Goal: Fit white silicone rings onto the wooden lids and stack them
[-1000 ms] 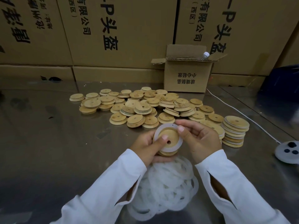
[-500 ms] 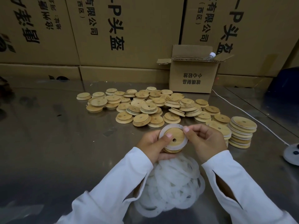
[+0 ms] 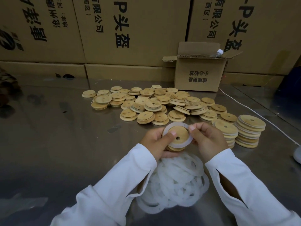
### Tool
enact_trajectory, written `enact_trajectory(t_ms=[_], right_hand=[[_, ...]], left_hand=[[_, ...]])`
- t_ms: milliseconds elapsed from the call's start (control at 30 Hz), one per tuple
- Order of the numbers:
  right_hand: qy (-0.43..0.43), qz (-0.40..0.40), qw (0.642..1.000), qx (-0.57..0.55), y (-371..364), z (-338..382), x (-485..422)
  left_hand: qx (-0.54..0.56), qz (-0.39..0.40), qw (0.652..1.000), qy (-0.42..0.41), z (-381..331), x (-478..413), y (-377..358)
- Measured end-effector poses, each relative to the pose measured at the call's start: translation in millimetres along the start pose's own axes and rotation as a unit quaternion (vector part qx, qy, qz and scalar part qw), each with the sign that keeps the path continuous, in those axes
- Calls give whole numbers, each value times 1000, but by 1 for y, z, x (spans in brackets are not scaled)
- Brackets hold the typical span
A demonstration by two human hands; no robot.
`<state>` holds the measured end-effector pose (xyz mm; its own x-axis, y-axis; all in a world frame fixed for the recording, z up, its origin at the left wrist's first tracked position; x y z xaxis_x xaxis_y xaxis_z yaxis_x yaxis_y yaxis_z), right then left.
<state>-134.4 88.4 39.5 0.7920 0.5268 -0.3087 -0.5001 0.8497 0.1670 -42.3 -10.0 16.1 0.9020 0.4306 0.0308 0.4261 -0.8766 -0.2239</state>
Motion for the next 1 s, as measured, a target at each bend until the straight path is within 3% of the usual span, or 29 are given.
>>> enact_trajectory(t_ms=[600, 733, 1000], right_hand=[[-5, 46, 998, -32, -7, 5, 3], [-15, 2, 997, -71, -3, 4, 5], [53, -54, 997, 25, -10, 7, 12]], left_hand=[[118, -33, 992, -38, -1, -2, 7], [89, -40, 994, -53, -4, -2, 6], [192, -41, 980, -42, -3, 0, 0]])
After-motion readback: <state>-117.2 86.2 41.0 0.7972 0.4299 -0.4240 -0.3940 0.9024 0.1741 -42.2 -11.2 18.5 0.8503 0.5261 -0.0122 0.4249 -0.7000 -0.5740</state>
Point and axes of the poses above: each hand's wrist, its own x-axis away from the middle knuckle, its own y-axis out of the back of the hand, z = x × y, the point moved 6 cm from there along -x, towards the middle knuckle, and after that the axes turned 3 degrees about y, right-handed, at the moved point
